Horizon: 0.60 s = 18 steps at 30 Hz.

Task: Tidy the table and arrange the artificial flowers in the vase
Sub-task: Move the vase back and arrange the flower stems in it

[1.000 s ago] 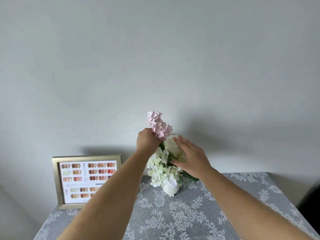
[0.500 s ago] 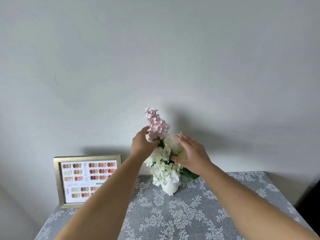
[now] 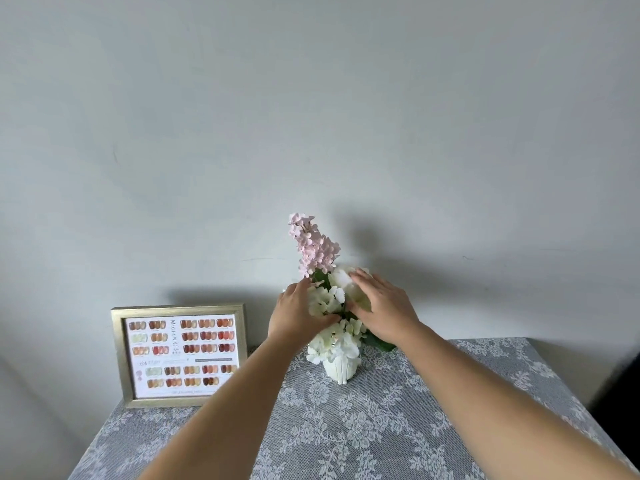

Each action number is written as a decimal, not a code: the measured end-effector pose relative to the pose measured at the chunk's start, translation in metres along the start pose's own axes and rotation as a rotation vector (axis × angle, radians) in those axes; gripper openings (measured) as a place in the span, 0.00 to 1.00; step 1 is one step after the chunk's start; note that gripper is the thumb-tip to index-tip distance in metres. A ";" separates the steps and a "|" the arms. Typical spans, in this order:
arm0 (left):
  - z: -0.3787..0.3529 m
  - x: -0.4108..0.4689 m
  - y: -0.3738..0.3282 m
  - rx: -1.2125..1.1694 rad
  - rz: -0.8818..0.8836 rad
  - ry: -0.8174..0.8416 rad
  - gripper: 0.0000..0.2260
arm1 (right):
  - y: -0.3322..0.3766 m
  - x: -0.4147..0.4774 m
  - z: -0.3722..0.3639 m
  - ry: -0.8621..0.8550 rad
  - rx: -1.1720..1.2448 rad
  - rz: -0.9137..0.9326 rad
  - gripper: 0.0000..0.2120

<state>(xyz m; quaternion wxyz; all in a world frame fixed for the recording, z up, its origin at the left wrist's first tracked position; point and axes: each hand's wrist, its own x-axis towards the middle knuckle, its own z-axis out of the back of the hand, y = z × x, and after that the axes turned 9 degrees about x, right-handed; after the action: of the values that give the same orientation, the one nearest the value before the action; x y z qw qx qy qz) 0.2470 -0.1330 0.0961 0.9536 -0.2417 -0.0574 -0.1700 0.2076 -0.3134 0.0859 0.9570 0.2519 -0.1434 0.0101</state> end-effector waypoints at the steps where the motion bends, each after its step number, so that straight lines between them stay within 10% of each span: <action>1: 0.000 0.001 -0.001 -0.010 -0.006 -0.003 0.40 | 0.000 0.000 0.000 0.002 -0.004 -0.001 0.29; 18: -0.013 -0.028 0.019 -0.124 0.086 0.008 0.53 | -0.008 -0.046 -0.014 -0.075 0.174 -0.143 0.36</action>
<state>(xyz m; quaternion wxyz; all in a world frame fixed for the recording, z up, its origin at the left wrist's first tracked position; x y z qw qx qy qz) 0.2282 -0.1156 0.0706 0.9434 -0.3020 -0.0325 -0.1330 0.1681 -0.3116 0.0579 0.9238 0.3438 -0.1593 -0.0553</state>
